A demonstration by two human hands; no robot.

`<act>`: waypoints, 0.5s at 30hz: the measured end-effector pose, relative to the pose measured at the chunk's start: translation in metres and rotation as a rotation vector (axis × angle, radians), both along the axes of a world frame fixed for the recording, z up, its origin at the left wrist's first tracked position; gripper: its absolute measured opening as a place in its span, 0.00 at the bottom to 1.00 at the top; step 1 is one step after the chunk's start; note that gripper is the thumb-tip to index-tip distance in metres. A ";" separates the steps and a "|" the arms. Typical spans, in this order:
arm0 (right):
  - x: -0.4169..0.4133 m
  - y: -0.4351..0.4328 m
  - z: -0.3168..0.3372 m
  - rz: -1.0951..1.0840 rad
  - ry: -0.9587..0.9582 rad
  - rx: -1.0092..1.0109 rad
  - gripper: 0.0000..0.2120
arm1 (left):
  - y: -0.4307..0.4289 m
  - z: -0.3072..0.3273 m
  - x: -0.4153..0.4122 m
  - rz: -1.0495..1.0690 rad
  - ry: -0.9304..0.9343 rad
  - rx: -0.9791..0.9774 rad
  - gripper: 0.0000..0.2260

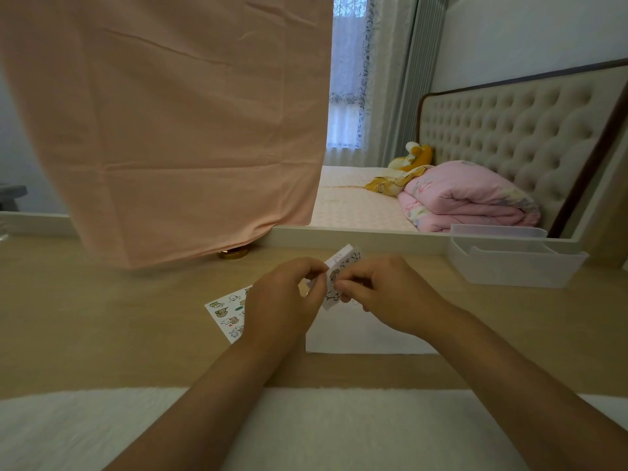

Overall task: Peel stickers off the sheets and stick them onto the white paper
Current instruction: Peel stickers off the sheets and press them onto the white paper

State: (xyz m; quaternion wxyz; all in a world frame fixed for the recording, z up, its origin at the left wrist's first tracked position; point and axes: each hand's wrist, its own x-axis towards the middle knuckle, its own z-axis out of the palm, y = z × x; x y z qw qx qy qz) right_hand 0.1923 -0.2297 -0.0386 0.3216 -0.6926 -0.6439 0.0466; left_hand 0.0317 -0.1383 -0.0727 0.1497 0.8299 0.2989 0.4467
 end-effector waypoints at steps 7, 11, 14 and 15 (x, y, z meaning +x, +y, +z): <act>-0.003 0.003 -0.003 0.017 0.269 0.005 0.06 | 0.007 -0.001 0.000 -0.049 -0.010 0.100 0.06; -0.006 0.003 -0.002 0.014 0.467 0.030 0.01 | 0.003 0.001 0.001 -0.220 -0.128 -0.259 0.09; -0.005 0.004 -0.002 0.037 0.577 0.035 0.04 | 0.000 0.002 0.002 -0.286 -0.183 -0.361 0.08; -0.004 0.004 -0.002 0.048 0.596 0.036 0.05 | 0.001 0.001 0.003 -0.302 -0.187 -0.376 0.07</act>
